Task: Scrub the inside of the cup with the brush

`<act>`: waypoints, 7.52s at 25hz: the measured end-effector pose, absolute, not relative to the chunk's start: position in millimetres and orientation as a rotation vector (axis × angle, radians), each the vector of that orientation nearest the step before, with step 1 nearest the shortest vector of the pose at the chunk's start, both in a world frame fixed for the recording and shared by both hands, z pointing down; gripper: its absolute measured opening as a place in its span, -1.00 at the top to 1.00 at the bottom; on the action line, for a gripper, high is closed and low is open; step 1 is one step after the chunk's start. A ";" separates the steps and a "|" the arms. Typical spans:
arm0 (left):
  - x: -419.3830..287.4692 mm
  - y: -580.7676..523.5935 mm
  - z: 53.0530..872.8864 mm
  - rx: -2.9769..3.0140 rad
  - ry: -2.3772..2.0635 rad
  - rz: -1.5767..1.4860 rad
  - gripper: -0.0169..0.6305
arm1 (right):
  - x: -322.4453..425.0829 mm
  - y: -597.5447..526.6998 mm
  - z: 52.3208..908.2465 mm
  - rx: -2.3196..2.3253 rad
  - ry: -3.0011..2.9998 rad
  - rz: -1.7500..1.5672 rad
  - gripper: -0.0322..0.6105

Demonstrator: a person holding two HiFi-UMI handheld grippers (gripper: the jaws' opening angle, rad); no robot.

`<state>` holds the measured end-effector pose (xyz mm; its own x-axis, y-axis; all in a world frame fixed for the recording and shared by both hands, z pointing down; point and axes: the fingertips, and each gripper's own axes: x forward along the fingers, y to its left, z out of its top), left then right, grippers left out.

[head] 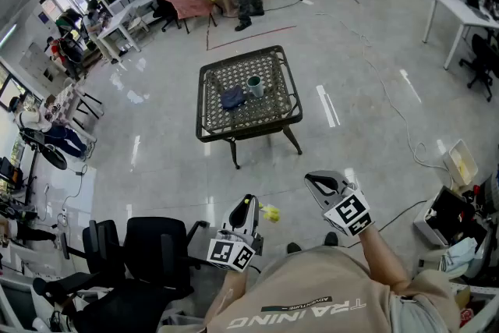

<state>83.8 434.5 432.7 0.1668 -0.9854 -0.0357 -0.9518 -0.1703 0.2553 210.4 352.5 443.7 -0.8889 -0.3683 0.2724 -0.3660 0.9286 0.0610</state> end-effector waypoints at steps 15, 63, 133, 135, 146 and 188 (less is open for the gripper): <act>50.1 425.3 421.6 2.335 -1.862 -0.251 0.79 | 196.4 342.4 425.6 0.689 -2.935 0.062 0.86; 36.8 186.7 439.3 2.209 -1.914 -0.215 0.79 | 125.0 133.6 489.7 0.237 -2.935 0.131 0.86; -182.3 -116.4 417.2 2.196 -1.993 -0.253 0.79 | -94.7 -162.5 512.4 0.052 -2.871 0.094 0.86; -183.5 -120.0 415.1 2.186 -2.024 -0.244 0.79 | -94.2 -167.4 519.6 0.025 -2.866 0.085 0.86; -200.7 -116.4 428.3 2.118 -2.057 -0.219 0.79 | -111.7 -178.8 529.5 -0.002 -2.868 0.034 0.85; -227.6 -87.1 442.9 1.963 -2.058 -0.049 0.79 | -186.4 -173.3 789.3 -0.119 -2.607 0.020 -0.36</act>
